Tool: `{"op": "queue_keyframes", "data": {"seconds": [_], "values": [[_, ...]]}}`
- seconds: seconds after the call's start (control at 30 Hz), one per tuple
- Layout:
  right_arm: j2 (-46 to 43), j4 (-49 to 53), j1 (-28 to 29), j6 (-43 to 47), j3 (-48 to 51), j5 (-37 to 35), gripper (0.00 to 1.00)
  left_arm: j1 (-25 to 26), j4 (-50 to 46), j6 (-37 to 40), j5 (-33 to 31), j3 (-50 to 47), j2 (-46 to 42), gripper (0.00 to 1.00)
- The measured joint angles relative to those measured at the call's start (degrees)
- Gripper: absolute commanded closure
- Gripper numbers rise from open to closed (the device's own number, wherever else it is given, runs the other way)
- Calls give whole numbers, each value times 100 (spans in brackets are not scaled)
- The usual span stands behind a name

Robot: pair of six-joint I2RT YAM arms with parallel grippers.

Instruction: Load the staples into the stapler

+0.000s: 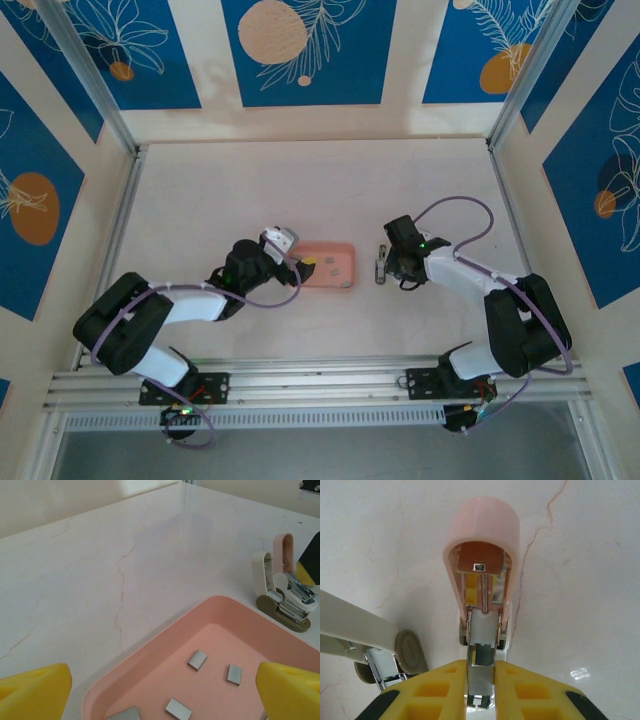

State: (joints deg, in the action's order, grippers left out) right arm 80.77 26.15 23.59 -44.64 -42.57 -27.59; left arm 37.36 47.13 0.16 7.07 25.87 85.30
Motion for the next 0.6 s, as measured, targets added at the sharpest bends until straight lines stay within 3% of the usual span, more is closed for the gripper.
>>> {"op": "queue_keyframes", "data": {"seconds": [0.6], "values": [[61,-2,0,2,0,63,81,0,0,0,0,0,7,5]]}}
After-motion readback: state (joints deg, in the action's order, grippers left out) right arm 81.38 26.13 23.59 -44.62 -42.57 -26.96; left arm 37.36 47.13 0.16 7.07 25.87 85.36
